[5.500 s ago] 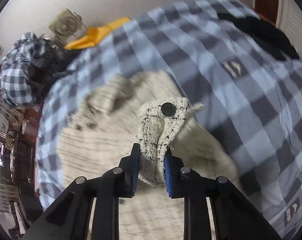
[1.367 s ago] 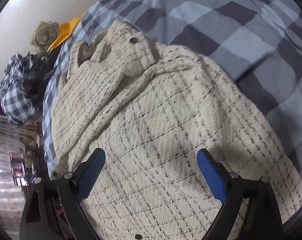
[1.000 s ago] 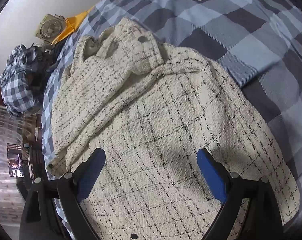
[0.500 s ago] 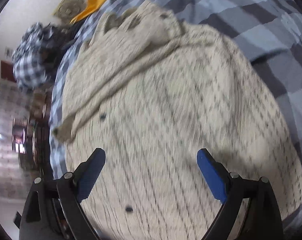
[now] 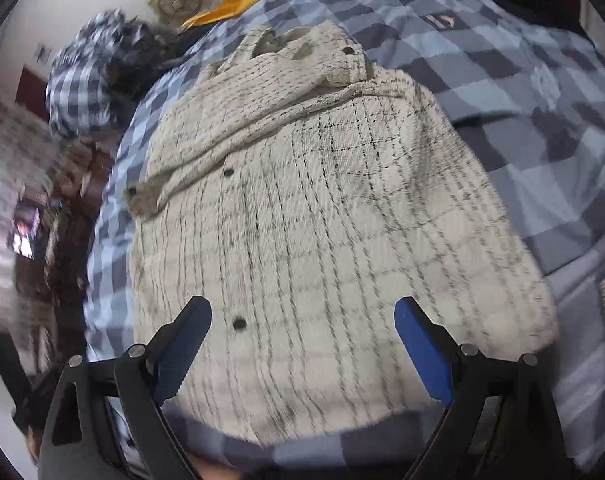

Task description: Fold small clothes

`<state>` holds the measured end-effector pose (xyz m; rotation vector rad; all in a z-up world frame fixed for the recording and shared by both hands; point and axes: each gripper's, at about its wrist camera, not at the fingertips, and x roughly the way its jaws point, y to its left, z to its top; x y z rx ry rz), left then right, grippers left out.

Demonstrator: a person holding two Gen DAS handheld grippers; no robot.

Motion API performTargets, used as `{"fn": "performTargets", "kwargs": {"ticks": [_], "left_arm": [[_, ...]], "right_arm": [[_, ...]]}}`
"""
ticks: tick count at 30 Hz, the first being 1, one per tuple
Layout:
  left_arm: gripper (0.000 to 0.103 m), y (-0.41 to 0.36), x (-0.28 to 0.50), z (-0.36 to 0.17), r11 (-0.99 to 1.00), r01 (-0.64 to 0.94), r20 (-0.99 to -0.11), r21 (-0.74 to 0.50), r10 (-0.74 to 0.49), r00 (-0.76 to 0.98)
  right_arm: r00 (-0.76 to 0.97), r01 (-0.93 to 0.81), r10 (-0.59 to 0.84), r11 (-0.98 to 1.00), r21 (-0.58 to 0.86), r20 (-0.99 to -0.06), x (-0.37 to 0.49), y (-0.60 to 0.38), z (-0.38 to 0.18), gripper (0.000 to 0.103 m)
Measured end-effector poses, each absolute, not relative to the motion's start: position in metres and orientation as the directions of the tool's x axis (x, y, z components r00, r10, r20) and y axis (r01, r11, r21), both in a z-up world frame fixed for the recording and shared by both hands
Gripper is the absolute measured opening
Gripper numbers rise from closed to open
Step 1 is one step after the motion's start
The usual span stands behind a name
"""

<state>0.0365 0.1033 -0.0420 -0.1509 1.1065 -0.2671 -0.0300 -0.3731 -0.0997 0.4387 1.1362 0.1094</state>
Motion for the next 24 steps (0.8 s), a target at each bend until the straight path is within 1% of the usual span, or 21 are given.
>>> {"fn": "performTargets", "kwargs": {"ticks": [1,2,3,4,7,9,10,12,13,15,16,17,18,19,20,21,22,23,24], "left_arm": [[0.006,0.105,0.034,-0.040,0.940,0.150,-0.846,-0.308,-0.342,0.408],[0.006,0.110,0.035,-0.040,0.880,0.149,-0.800,-0.450,-0.472,0.371],[0.006,0.114,0.035,-0.039,0.829,0.138,-0.757,-0.542,-0.553,0.349],[0.006,0.116,0.035,-0.037,0.803,0.134,-0.730,-0.580,-0.586,0.352],[0.006,0.112,0.031,-0.027,0.828,0.174,-0.731,-0.534,-0.555,0.398],[0.006,0.110,0.033,-0.031,0.787,0.171,-0.706,-0.593,-0.610,0.360],[0.006,0.106,0.034,-0.034,0.794,0.172,-0.722,-0.583,-0.604,0.338],[0.006,0.099,0.031,-0.037,0.837,0.190,-0.765,-0.513,-0.546,0.341],[0.006,0.095,0.031,-0.040,0.859,0.189,-0.791,-0.477,-0.513,0.335],[0.006,0.092,0.031,-0.046,0.881,0.186,-0.822,-0.435,-0.473,0.317],[0.006,0.089,0.030,-0.048,0.902,0.198,-0.845,-0.384,-0.430,0.319],[0.006,0.087,0.030,-0.050,0.912,0.210,-0.857,-0.354,-0.406,0.319],[0.006,0.089,0.032,-0.052,0.898,0.205,-0.850,-0.388,-0.435,0.297],[0.006,0.096,0.036,-0.058,0.832,0.163,-0.799,-0.531,-0.555,0.232],[0.006,0.103,0.040,-0.066,0.745,0.100,-0.724,-0.659,-0.665,0.182],[0.006,0.108,0.042,-0.068,0.719,0.068,-0.701,-0.692,-0.691,0.177],[0.006,0.106,0.041,-0.062,0.810,0.105,-0.778,-0.578,-0.585,0.231],[0.006,0.101,0.039,-0.056,0.887,0.152,-0.839,-0.435,-0.461,0.289],[0.007,0.101,0.040,-0.058,0.884,0.147,-0.838,-0.443,-0.467,0.282]], "right_arm": [[0.418,0.107,0.298,0.922,0.372,-0.858,-0.034,-0.374,-0.092,0.091],[0.412,0.093,0.290,0.930,0.357,-0.864,-0.037,-0.373,-0.086,0.091],[0.406,0.079,0.285,0.936,0.344,-0.868,-0.041,-0.376,-0.079,0.091],[0.404,0.068,0.292,0.936,0.347,-0.867,-0.045,-0.381,-0.073,0.091],[0.394,0.077,0.326,0.920,0.384,-0.860,-0.055,-0.406,-0.058,0.091],[0.366,0.096,0.274,0.939,0.329,-0.889,-0.059,-0.418,-0.054,0.091],[0.363,0.094,0.230,0.955,0.282,-0.903,-0.061,-0.421,-0.054,0.091],[0.375,0.083,0.145,0.978,0.189,-0.915,-0.066,-0.421,-0.055,0.091],[0.372,0.078,0.126,0.983,0.166,-0.920,-0.069,-0.420,-0.062,0.091],[0.355,0.072,0.135,0.983,0.172,-0.925,-0.069,-0.422,-0.076,0.091],[0.353,0.078,0.131,0.983,0.169,-0.926,-0.070,-0.422,-0.085,0.091],[0.362,0.096,0.099,0.985,0.143,-0.927,-0.070,-0.422,-0.093,0.091],[0.358,0.123,0.068,0.985,0.119,-0.931,-0.071,-0.423,-0.101,0.091],[0.330,0.147,0.068,0.982,0.122,-0.941,-0.071,-0.426,-0.108,0.091],[0.328,0.148,0.061,0.982,0.115,-0.943,-0.068,-0.426,-0.110,0.091],[0.335,0.148,0.045,0.984,0.100,-0.941,-0.068,-0.425,-0.109,0.091],[0.341,0.143,0.044,0.985,0.099,-0.939,-0.067,-0.424,-0.107,0.091],[0.340,0.132,0.051,0.986,0.101,-0.939,-0.066,-0.422,-0.107,0.091],[0.333,0.110,0.056,0.989,0.098,-0.941,-0.064,-0.418,-0.108,0.091]]}}
